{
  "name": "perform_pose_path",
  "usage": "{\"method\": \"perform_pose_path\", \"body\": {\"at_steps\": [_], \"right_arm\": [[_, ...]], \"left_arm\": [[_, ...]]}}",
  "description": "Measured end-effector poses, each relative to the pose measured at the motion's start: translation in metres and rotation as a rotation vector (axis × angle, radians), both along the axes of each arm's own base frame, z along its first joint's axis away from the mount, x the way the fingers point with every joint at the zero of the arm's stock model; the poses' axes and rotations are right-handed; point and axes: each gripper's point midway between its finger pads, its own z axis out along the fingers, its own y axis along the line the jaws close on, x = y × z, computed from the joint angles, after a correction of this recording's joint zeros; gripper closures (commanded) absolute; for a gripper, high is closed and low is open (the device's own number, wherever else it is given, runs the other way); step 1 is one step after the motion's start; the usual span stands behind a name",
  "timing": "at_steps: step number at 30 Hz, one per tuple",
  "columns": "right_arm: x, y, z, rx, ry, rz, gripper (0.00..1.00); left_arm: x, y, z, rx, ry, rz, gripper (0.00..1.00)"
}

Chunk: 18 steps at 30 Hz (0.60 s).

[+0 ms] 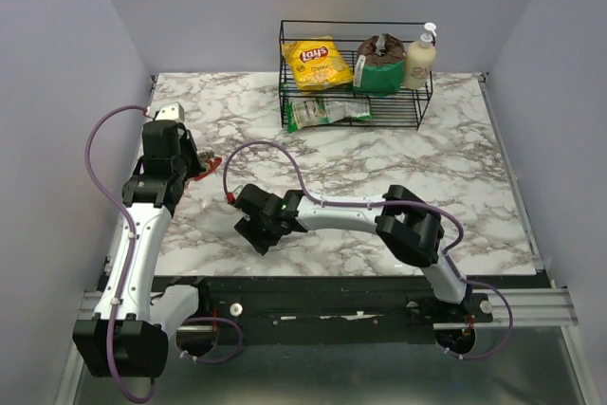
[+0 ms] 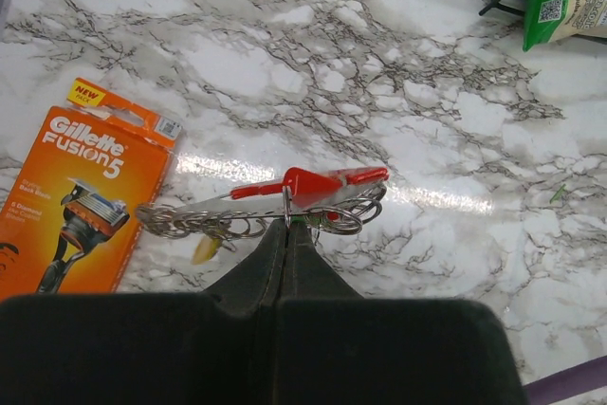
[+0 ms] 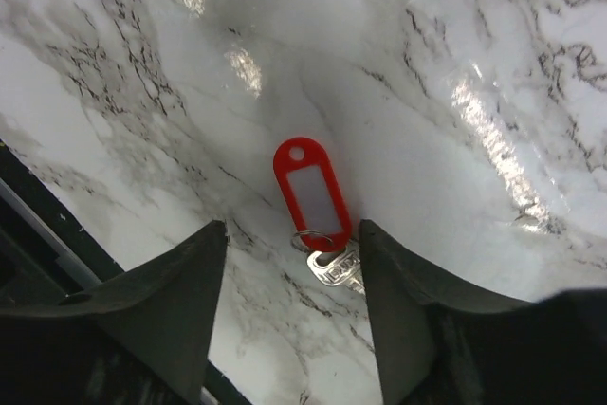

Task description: Put the keys on the keyring

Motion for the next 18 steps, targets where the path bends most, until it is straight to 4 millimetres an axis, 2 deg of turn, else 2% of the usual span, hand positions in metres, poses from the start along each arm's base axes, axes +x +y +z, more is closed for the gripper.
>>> {"method": "perform_pose_path", "body": {"at_steps": [2, 7, 13, 18], "right_arm": [[-0.001, -0.003, -0.001, -0.015, 0.001, -0.009, 0.54], [0.002, -0.009, -0.004, -0.037, -0.009, -0.038, 0.81], [0.009, -0.018, -0.006, -0.048, -0.040, -0.089, 0.84], [0.018, -0.037, -0.006, -0.043, -0.048, -0.145, 0.84]], "left_arm": [[-0.001, 0.000, 0.001, -0.002, -0.005, -0.002, 1.00], [-0.001, -0.002, 0.006, -0.006, -0.022, -0.009, 1.00], [-0.001, -0.003, 0.007, -0.011, -0.028, -0.015, 1.00], [-0.001, -0.009, 0.008, -0.032, -0.028, -0.039, 1.00]]}}
